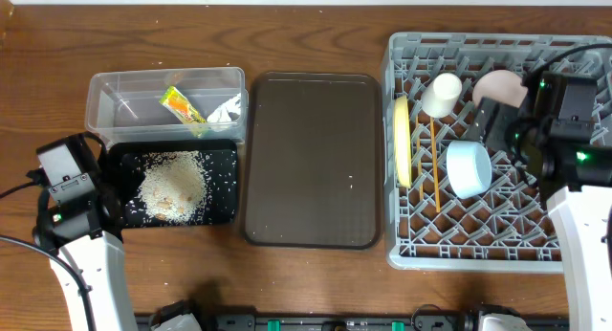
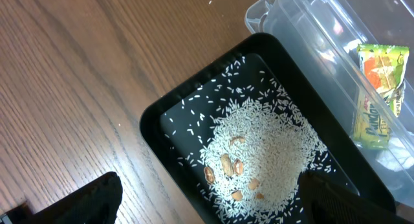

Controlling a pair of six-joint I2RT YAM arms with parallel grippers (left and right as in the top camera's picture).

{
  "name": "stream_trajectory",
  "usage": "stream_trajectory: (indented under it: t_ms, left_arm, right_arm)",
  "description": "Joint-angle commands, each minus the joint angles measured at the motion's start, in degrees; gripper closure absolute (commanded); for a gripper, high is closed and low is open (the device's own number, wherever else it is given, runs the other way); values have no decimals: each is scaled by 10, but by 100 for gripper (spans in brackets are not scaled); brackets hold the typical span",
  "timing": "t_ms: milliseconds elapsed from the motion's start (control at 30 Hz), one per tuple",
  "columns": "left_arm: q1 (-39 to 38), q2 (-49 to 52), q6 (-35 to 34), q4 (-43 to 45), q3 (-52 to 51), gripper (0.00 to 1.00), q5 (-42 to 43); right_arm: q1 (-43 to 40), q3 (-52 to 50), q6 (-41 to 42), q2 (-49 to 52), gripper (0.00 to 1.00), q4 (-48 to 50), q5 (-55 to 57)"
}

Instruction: Sort waste into correct bins and load items into the dishwasher rack

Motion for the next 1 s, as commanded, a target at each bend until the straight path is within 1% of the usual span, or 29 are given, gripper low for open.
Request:
stream_trajectory:
  t_ms: [0, 100, 700, 833, 967]
  left_arm:
    - [2, 0, -3, -2, 9, 10, -9]
    - [2, 0, -3, -2, 9, 11, -9]
    - [2, 0, -3, -2, 9, 10, -9]
    - [2, 0, -3, -2, 9, 11, -9]
    - [2, 0, -3, -2, 9, 10, -9]
  right_arm:
    - [-5, 2, -4, -3, 1, -23, 42]
    - [-5, 2, -4, -3, 1, -37, 42]
    - [-4, -2, -4, -7, 1, -39, 44]
    - [9, -13, -4, -70, 1, -43, 44]
    - [33, -50, -4, -174, 1, -24, 76]
